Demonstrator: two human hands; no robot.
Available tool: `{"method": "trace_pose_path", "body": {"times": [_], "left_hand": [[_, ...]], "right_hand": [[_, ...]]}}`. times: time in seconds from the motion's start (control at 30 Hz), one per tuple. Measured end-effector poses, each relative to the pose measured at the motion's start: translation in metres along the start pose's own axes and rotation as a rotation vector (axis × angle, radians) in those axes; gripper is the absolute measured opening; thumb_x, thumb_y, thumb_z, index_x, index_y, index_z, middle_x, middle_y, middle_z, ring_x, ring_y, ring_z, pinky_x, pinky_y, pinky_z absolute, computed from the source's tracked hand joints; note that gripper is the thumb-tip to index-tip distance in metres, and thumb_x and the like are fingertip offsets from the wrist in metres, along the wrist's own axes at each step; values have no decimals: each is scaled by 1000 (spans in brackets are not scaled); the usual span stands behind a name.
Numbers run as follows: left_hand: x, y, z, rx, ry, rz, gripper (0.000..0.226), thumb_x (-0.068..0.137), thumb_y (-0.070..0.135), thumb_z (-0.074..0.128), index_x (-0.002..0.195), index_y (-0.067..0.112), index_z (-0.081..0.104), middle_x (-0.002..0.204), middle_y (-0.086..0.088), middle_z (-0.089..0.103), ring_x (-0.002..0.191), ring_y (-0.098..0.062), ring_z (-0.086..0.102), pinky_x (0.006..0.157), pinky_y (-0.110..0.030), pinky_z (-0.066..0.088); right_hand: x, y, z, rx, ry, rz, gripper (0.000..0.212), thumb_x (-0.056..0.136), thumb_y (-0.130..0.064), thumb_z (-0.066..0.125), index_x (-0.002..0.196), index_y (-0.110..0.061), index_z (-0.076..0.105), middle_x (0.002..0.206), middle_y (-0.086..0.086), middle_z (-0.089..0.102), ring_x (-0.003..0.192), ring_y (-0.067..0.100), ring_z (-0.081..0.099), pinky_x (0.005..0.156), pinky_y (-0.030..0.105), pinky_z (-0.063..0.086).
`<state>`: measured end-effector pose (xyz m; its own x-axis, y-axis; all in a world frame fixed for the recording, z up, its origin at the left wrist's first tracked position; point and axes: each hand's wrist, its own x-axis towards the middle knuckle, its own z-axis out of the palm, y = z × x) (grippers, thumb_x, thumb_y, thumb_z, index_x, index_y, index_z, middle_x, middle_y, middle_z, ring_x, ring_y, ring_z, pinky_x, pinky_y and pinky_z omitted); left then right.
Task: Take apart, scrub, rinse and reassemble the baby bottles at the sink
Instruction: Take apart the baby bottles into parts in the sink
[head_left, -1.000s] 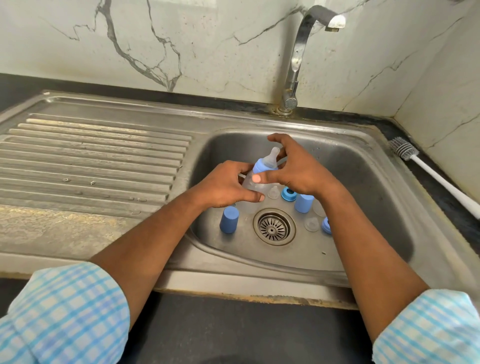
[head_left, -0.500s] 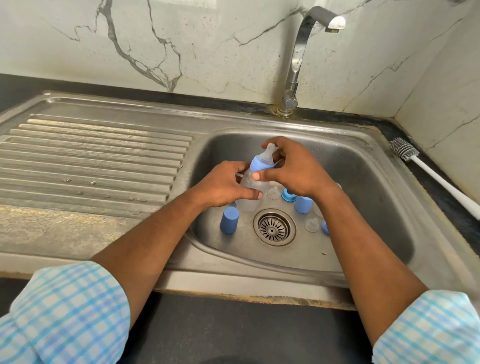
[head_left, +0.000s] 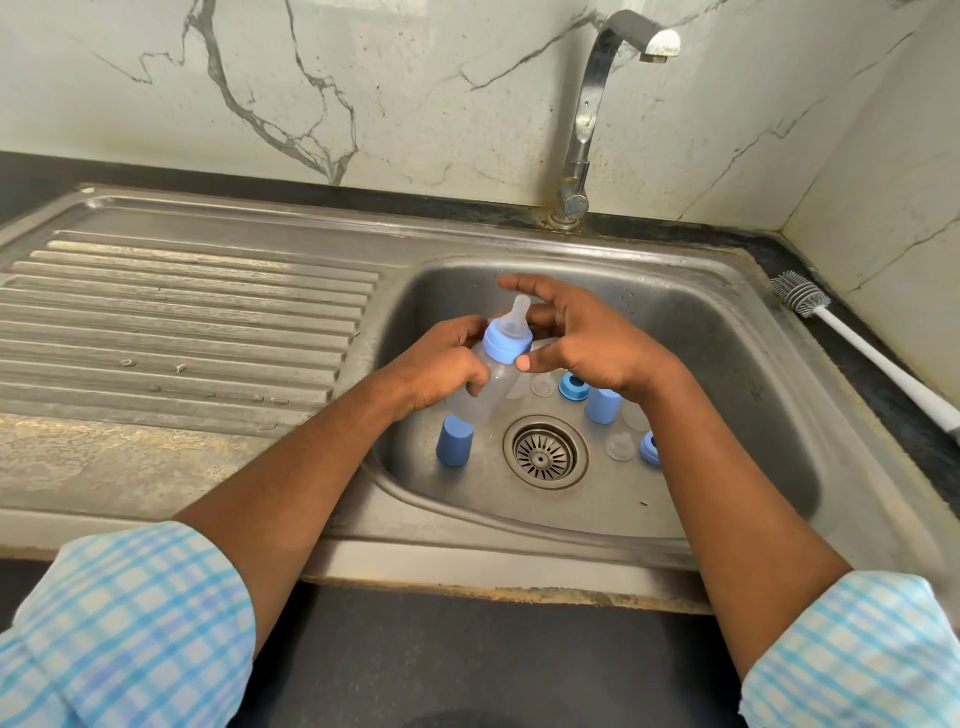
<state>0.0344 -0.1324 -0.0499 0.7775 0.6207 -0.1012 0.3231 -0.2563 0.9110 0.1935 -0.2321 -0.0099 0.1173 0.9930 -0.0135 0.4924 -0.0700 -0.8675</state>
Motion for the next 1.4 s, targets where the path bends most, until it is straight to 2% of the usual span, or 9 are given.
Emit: {"method": "trace_pose_path", "body": {"times": [0.1,0.27,0.47,0.67,0.83,1.0,1.17,1.27,1.4], "left_hand": [[0,-2,0,-17,12,10,36,56,5,56,86,24,59,80,3,56,75,-12,52,65,-26,41],[4,-6,1,-59,24,14,35,57,12,60,91,12,63,88,-5,61,84,-17,56,79,-38,47],[5,-7,11,-89,56,88,65,71,24,89,125,19,53,116,6,66,107,-8,65,92,-29,54],[3,0,11,-107,79,124,63,71,20,88,127,22,59,113,7,70,103,-5,67,88,-23,54],[0,2,4,-153,6,85,51,72,12,86,119,22,69,107,3,75,104,-15,69,94,-35,55],[5,-4,9,-238,16,49,51,77,0,79,122,15,61,110,-6,74,108,-17,68,101,-34,51],[20,-18,21,97,5,48,55,69,15,87,112,20,54,107,-5,70,101,-23,67,94,-43,53],[33,-24,31,435,-56,58,62,67,26,88,115,22,48,112,-1,63,97,-20,62,88,-39,52],[44,-36,40,670,-170,8,69,70,30,86,123,17,44,119,-3,59,98,-21,56,82,-34,48]], "right_hand": [[0,0,-1,-21,8,14,74,78,7,74,141,-24,51,126,2,66,115,13,63,96,30,54],[1,0,4,-57,50,-3,49,79,0,77,124,-14,64,113,-1,71,104,11,67,91,25,54],[4,1,3,43,219,-5,31,78,-7,81,105,-10,67,103,6,73,93,25,71,79,41,60],[0,0,-3,138,183,-88,39,78,4,77,115,-1,67,107,8,74,99,13,71,81,20,55],[-3,2,-14,184,110,-98,44,78,12,71,119,0,65,116,12,72,109,18,68,92,28,55],[-4,1,-25,169,239,-69,43,75,9,76,115,-5,66,106,6,74,97,11,69,82,21,53],[4,10,-19,-20,291,5,39,74,-2,83,110,-9,69,106,1,73,100,12,69,94,29,53],[6,17,-17,-93,302,37,36,73,-9,85,106,-15,70,103,-2,73,98,12,69,91,29,54],[9,23,-14,-126,298,69,35,73,-11,86,103,-16,70,103,-3,73,98,12,68,89,27,53]]}}
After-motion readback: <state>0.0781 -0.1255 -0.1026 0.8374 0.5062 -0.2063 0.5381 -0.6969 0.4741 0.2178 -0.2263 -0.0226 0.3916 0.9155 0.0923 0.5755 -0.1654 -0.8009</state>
